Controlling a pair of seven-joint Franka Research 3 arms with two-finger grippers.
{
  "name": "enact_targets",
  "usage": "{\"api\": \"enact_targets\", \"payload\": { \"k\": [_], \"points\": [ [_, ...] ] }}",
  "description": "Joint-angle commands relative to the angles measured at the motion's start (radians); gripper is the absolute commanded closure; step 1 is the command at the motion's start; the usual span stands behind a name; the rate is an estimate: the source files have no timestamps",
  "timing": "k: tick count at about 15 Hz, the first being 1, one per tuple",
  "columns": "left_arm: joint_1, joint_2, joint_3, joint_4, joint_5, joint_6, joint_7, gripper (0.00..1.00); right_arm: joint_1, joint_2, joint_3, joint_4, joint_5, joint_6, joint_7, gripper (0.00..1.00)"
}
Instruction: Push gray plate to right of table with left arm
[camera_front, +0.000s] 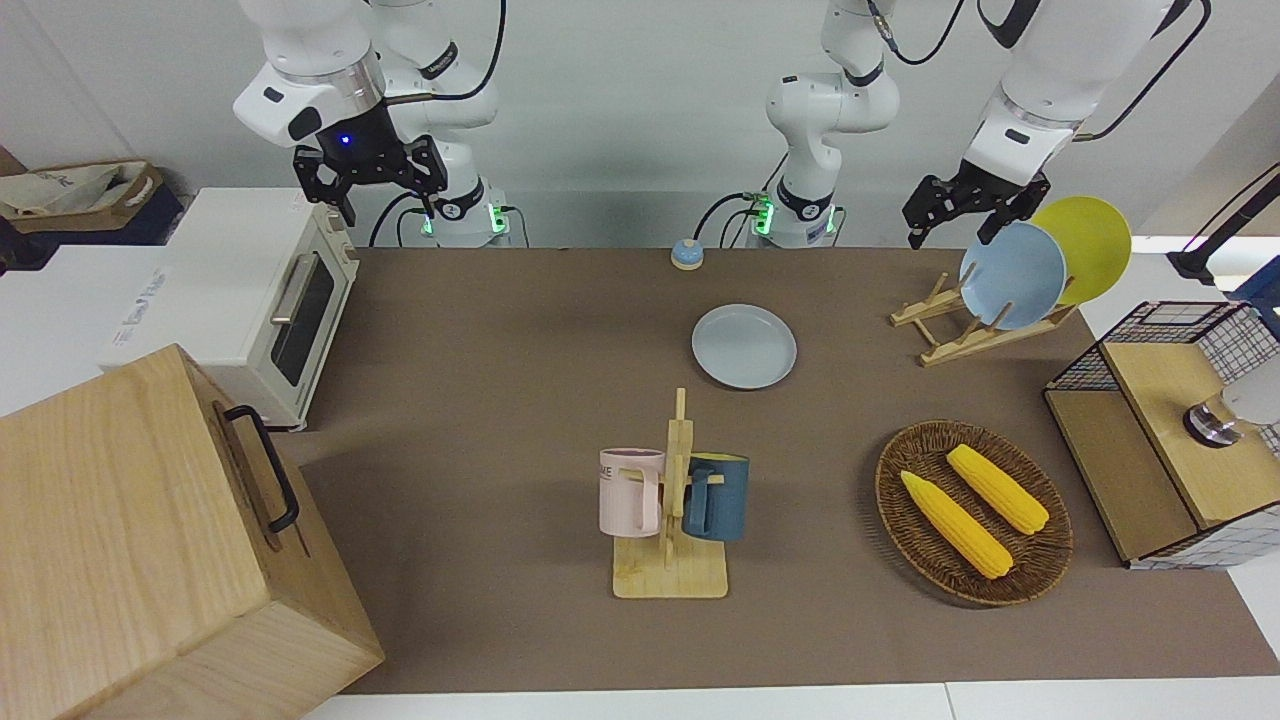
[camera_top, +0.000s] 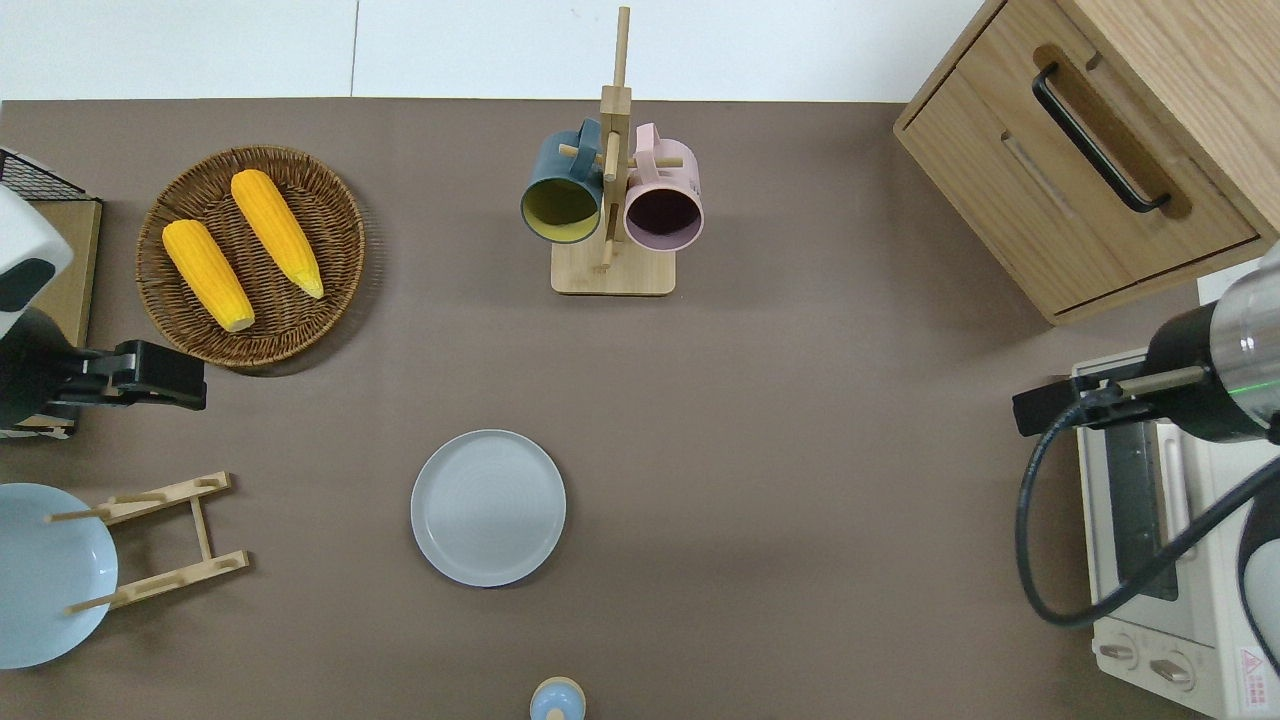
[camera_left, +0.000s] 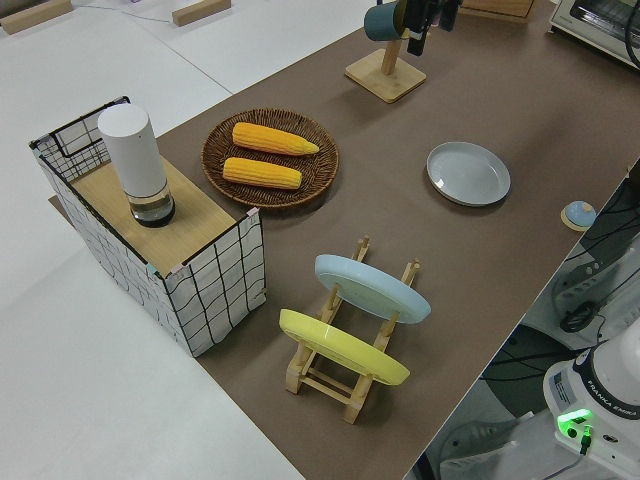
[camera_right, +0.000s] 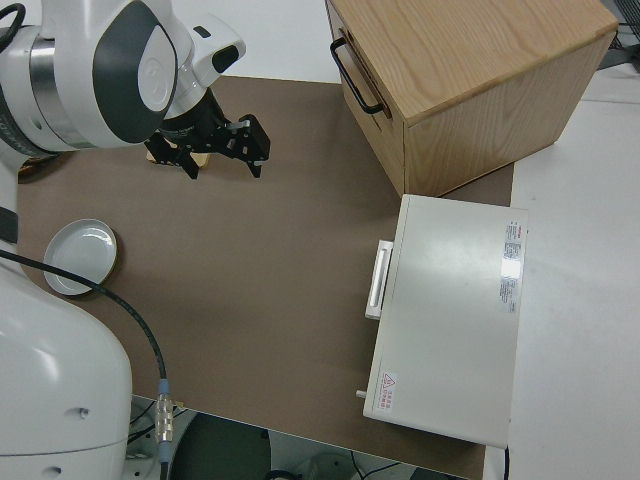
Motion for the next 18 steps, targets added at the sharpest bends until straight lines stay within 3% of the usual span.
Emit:
{"api": "enact_targets", "payload": {
  "k": [1, 14, 18],
  "points": [
    [-0.003, -0.004, 0.021, -0.015, -0.043, 0.025, -0.004, 0.0, -0.02, -0.003, 0.017, 0.009, 0.006, -0.016, 0.013, 0.017],
    [-0.005, -0.03, 0.02, -0.074, -0.045, 0.014, -0.019, 0.0, -0.02, -0.003, 0.017, 0.009, 0.006, -0.016, 0.013, 0.017],
    [-0.008, -0.102, 0.008, -0.24, -0.045, 0.098, -0.039, 0.0, -0.02, -0.003, 0.017, 0.009, 0.004, -0.016, 0.013, 0.017]
  ]
}}
